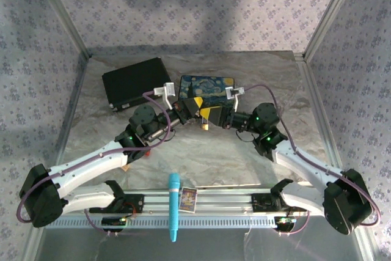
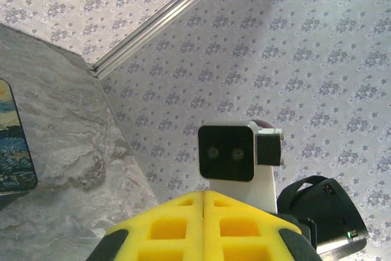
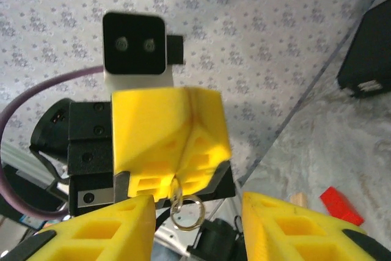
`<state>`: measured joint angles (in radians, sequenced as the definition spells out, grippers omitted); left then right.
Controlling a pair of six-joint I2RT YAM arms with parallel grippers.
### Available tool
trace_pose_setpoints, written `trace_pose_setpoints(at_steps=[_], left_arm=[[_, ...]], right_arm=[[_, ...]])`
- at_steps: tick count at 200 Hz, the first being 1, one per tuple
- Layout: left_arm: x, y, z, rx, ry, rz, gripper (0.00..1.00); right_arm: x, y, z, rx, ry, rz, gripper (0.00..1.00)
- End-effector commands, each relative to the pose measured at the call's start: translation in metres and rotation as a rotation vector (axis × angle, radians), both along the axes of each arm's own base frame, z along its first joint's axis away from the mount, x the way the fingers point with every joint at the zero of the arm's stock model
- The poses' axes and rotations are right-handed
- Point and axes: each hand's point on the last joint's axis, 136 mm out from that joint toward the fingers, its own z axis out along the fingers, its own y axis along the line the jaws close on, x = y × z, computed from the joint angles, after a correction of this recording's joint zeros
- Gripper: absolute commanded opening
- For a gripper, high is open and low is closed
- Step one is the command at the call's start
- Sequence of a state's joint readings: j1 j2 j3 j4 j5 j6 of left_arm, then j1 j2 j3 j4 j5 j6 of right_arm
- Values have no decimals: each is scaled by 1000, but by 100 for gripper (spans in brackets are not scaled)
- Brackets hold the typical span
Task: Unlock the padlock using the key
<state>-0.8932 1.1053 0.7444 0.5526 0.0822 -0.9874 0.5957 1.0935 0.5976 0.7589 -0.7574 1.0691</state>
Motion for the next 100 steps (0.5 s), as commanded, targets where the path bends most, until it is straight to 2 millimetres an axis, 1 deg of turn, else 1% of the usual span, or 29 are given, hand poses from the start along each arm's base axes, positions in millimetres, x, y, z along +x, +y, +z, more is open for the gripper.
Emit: trace_pose_setpoints(at_steps=[1, 11, 44, 57, 74, 100], left_arm=[[-3, -2, 12, -38, -37, -13, 0], [-3, -3, 12, -38, -33, -14, 0], [-5, -3, 11, -51, -29, -23, 0], [-5, -1, 12, -72, -29, -21, 0], [-5, 0, 10, -61, -16, -17, 0], [-7, -1, 9, -46, -21, -24, 0]], right_arm=[[-13, 11, 14, 1, -66, 64, 41], [-15, 14, 16, 9, -72, 77, 39], [-11, 12, 17, 21, -76, 57, 36], [-9, 11, 17, 25, -72, 46, 28], [-3, 7, 14, 27, -62, 19, 27], [-2, 6, 20, 40, -76, 14, 27]])
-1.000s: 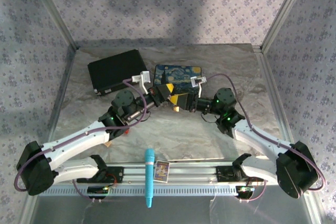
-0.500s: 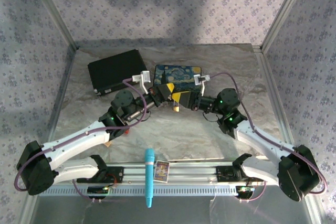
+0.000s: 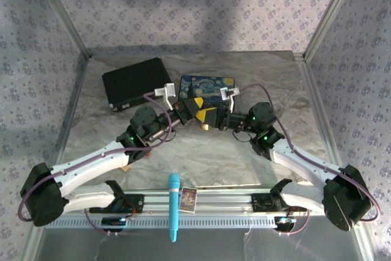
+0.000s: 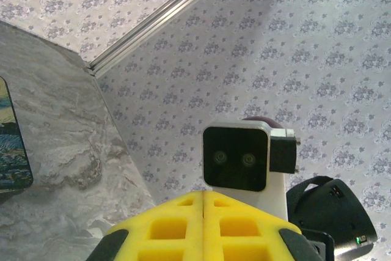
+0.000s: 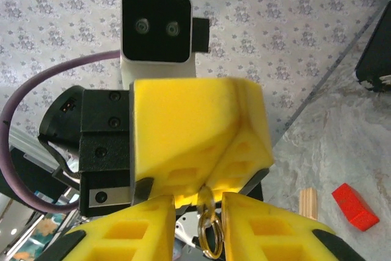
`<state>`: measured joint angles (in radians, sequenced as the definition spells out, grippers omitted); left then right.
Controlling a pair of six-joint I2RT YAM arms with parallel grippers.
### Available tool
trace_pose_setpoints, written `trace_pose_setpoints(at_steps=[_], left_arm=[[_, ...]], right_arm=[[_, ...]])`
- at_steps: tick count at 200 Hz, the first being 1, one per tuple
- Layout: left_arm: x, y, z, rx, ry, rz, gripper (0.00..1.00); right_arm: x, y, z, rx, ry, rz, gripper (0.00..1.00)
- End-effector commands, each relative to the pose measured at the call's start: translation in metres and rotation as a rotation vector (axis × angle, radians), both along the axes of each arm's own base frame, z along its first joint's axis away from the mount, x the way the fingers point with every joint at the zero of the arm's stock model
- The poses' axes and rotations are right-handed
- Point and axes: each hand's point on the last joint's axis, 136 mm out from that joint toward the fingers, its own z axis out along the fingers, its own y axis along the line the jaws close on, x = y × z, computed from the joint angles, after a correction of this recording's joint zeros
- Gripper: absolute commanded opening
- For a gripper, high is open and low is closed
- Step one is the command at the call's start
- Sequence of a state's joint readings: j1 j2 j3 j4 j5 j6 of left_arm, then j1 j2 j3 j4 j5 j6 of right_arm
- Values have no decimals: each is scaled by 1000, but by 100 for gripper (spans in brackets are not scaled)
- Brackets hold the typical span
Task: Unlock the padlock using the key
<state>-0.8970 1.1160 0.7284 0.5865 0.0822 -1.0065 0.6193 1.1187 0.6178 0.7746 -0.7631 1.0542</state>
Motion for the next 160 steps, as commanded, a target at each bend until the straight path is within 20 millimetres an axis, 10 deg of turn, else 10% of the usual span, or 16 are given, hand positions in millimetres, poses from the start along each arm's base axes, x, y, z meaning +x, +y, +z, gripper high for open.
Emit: trace_pose_setpoints(at_steps=[1, 22, 41, 93, 119, 160], left_arm=[[-7, 1, 13, -30, -32, -18, 0], [-5, 3, 10, -24, -22, -6, 0], [-5, 2, 11, -28, -20, -10, 0], [5, 10, -3, -5, 40, 60, 0], [16, 39, -11, 1, 83, 204, 73], [18, 69, -10, 43, 81, 279, 92]], right_arm=[[1, -2, 17, 39, -52, -12, 27], [-6, 5, 19, 23, -68, 17, 24], [-6, 7, 16, 14, -68, 27, 0], [0, -4, 9, 6, -45, -22, 0], [4, -12, 0, -40, -41, -56, 0], [7, -19, -23, -130, -34, -94, 0]])
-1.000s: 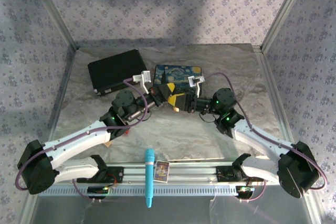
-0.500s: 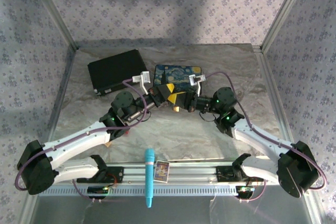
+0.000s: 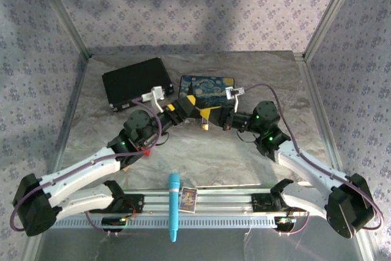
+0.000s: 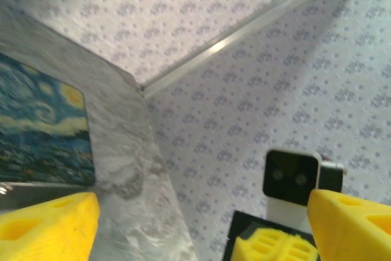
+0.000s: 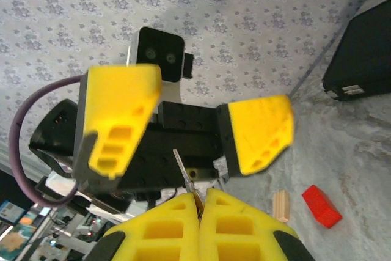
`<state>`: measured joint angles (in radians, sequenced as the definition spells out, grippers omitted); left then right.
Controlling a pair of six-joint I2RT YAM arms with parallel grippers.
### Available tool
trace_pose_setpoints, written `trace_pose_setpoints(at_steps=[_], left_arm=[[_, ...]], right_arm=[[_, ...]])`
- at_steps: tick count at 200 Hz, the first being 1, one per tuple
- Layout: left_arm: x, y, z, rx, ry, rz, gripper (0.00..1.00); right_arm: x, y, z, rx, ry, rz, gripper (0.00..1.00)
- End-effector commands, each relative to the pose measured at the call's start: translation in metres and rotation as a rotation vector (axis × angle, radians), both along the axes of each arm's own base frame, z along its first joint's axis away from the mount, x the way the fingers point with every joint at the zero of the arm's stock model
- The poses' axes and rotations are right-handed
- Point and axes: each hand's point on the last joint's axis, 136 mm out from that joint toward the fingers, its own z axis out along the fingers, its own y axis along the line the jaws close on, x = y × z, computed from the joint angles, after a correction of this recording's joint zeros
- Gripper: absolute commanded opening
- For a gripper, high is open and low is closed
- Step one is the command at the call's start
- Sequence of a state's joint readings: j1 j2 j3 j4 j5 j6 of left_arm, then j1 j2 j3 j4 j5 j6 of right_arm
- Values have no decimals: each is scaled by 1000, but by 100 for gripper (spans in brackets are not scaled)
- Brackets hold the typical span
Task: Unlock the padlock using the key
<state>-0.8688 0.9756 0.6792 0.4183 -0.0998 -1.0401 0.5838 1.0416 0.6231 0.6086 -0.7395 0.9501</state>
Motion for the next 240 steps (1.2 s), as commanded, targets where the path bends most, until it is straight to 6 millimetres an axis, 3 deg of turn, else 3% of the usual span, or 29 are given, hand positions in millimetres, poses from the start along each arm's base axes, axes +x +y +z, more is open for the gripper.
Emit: trace_pose_setpoints(at_steps=[1, 58, 67, 73, 88, 115, 142, 168, 187, 202, 240], left_arm=[[4, 21, 4, 17, -3, 71, 92], [7, 14, -11, 88, 27, 44, 92], [9, 11, -19, 152, 48, 41, 92], [11, 10, -25, 211, 64, 42, 99], [19, 17, -49, 386, 153, 108, 100], [31, 20, -82, 597, 219, 149, 100], [39, 5, -108, 739, 212, 103, 92], [50, -8, -128, 842, 257, 60, 70], [56, -21, -137, 832, 244, 40, 64], [59, -34, -147, 801, 227, -7, 63], [70, -59, -194, 768, 254, -121, 69]], right_arm=[[1, -4, -18, -65, -1, -23, 0], [7, -8, -44, -153, 26, -62, 0], [11, -10, -55, -189, 45, -85, 0], [13, -12, -61, -212, 56, -102, 0], [24, -19, -84, -290, 120, -160, 0], [50, -52, -138, -454, 301, -349, 0], [59, -77, -167, -526, 392, -465, 0], [60, -85, -177, -549, 409, -489, 0], [58, -84, -181, -557, 407, -483, 0], [59, -85, -182, -558, 403, -482, 0], [60, -94, -190, -549, 423, -504, 0]])
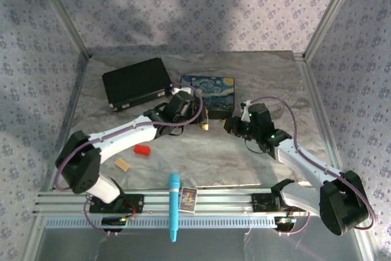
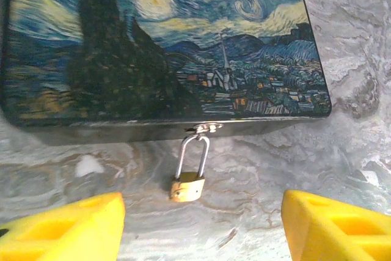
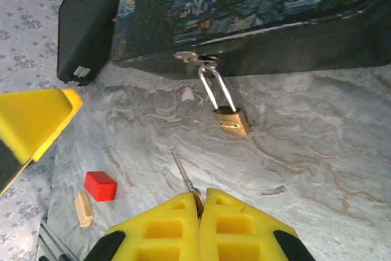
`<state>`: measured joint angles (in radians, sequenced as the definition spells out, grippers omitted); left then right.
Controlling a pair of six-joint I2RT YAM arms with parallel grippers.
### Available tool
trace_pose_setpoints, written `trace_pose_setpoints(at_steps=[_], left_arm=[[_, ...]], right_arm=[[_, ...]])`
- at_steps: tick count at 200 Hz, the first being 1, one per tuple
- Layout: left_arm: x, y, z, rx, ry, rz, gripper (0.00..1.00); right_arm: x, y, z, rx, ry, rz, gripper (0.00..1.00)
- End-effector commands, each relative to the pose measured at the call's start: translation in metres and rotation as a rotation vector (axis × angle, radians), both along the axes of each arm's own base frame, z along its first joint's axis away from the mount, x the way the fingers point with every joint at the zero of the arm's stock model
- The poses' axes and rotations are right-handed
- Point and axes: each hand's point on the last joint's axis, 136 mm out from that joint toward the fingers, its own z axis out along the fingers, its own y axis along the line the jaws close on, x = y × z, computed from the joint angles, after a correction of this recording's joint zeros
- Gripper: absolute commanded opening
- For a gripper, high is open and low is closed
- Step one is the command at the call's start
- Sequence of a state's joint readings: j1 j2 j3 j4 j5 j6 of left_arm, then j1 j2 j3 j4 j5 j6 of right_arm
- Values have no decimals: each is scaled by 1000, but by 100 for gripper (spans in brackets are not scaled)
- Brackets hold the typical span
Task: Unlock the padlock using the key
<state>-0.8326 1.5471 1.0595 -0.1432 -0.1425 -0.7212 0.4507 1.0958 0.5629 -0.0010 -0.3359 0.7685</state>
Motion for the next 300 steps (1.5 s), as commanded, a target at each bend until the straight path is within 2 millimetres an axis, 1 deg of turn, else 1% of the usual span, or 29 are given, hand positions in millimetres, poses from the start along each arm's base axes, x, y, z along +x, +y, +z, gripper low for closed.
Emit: trace_pose_setpoints(at_steps=[1, 21, 29, 47, 57, 69, 80, 95, 105, 123, 140, 155, 164, 169, 184, 189, 217, 239, 249, 269, 278, 288, 300], left_arm=[[6, -19, -24, -44, 13, -84, 69], [10, -29, -28, -60, -38, -126, 66], [11, -32, -34, -49, -48, -138, 66], [17, -33, -53, -13, -34, -138, 62], [18, -37, -60, -14, -32, -157, 62], [17, -44, -66, -27, -44, -195, 66], [18, -48, -71, -34, -49, -207, 67], [23, -44, -83, -14, -33, -172, 66], [26, -41, -87, -13, -28, -153, 67], [26, -43, -92, -35, -30, -159, 67], [22, -48, -100, -56, -4, -175, 64], [18, -50, -101, -70, 2, -176, 64], [15, -51, -102, -68, 1, -181, 61], [14, -52, -102, -64, 0, -182, 57], [13, -51, -107, -47, 8, -169, 53], [13, -50, -108, -47, 9, -163, 50], [11, -45, -116, -66, 29, -122, 39], [9, -44, -117, -66, 29, -108, 37], [7, -44, -117, -62, 27, -100, 32], [6, -47, -116, -64, 34, -94, 30], [6, -48, -117, -68, 37, -86, 25], [8, -46, -118, -68, 48, -62, 22], [9, -45, -117, -76, 59, -39, 20]], right_arm=[[0, -9, -10, -17, 9, -21, 0], [-3, -9, -15, -16, 19, -15, 0], [-4, -10, -17, -17, 23, -15, 0], [-6, -11, -20, -16, 29, -17, 0], [-6, -12, -22, -15, 32, -19, 0], [-6, -12, -21, -11, 29, -16, 0], [-6, -12, -21, -10, 28, -15, 0], [-6, -13, -20, -9, 30, -14, 0], [-6, -14, -20, -7, 32, -16, 0], [-7, -15, -21, -8, 34, -18, 0], [-8, -16, -21, -8, 36, -20, 0], [-7, -18, -22, -10, 40, -25, 0], [-8, -18, -22, -9, 43, -25, 0], [-8, -19, -23, -9, 44, -26, 0], [-7, -19, -23, -7, 48, -28, 0], [-7, -19, -24, -6, 50, -29, 0], [-6, -18, -24, -1, 53, -29, 0], [-6, -18, -27, 0, 61, -33, 0], [-5, -18, -28, 5, 62, -34, 0], [-6, -14, -31, 28, 79, -34, 0], [-6, -12, -34, 44, 94, -32, 0], [-6, -9, -36, 67, 113, -31, 0], [-6, -5, -40, 96, 136, -28, 0]])
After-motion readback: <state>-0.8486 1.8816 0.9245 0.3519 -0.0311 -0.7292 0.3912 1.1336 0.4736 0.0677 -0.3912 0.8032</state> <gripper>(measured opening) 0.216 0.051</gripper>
